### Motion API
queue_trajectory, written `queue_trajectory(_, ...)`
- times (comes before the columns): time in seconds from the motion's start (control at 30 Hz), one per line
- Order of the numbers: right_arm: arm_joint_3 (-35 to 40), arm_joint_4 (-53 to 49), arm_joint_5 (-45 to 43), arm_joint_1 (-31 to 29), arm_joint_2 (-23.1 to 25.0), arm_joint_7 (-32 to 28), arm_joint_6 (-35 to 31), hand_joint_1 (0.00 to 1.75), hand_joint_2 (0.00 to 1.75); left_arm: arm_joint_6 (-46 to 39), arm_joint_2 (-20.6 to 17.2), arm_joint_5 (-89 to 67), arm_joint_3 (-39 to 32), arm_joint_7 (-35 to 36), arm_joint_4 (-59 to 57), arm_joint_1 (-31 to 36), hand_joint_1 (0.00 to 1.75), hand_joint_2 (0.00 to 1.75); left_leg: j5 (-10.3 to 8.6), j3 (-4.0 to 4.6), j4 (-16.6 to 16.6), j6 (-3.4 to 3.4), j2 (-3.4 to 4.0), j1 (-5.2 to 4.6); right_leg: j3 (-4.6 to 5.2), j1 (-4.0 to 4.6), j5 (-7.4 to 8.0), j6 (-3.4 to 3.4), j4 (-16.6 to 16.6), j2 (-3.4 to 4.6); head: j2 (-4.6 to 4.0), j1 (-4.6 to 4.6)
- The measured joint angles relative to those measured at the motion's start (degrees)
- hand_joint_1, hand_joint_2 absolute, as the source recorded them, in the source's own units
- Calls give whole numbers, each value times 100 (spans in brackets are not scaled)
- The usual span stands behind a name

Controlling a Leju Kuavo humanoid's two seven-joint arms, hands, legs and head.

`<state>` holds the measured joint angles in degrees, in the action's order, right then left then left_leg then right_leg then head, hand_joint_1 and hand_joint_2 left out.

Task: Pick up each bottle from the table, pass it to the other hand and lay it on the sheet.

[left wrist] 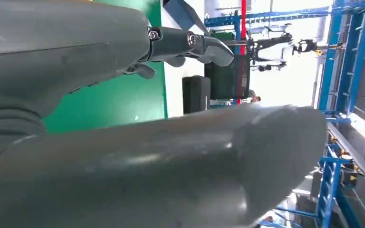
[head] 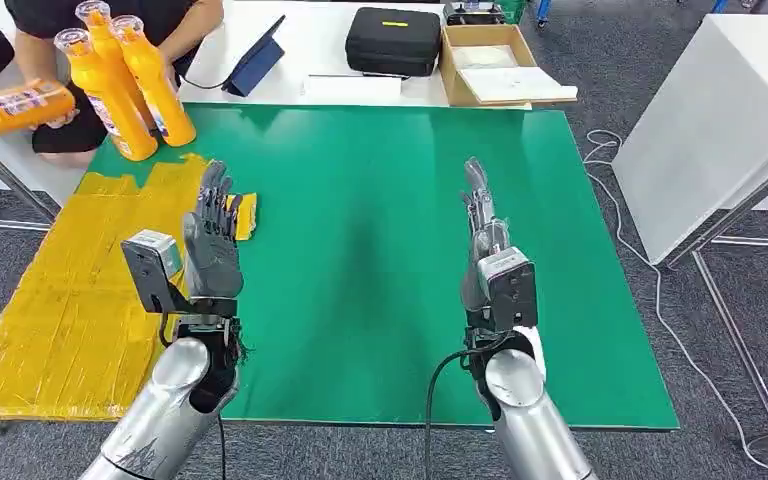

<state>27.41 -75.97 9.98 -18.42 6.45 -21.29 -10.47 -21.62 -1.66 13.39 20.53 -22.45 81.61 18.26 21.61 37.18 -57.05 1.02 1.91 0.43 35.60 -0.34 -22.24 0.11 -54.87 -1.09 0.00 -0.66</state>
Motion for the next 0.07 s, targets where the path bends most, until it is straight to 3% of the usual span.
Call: queue_trajectory(0.07, 11, 0, 20, -19, 22, 5, -40, 0, 0, 2, 22, -82, -27, 22, 0, 0, 0, 0, 0, 0, 0, 0, -1, 0, 0, 0, 0, 0, 0, 0, 0, 0)
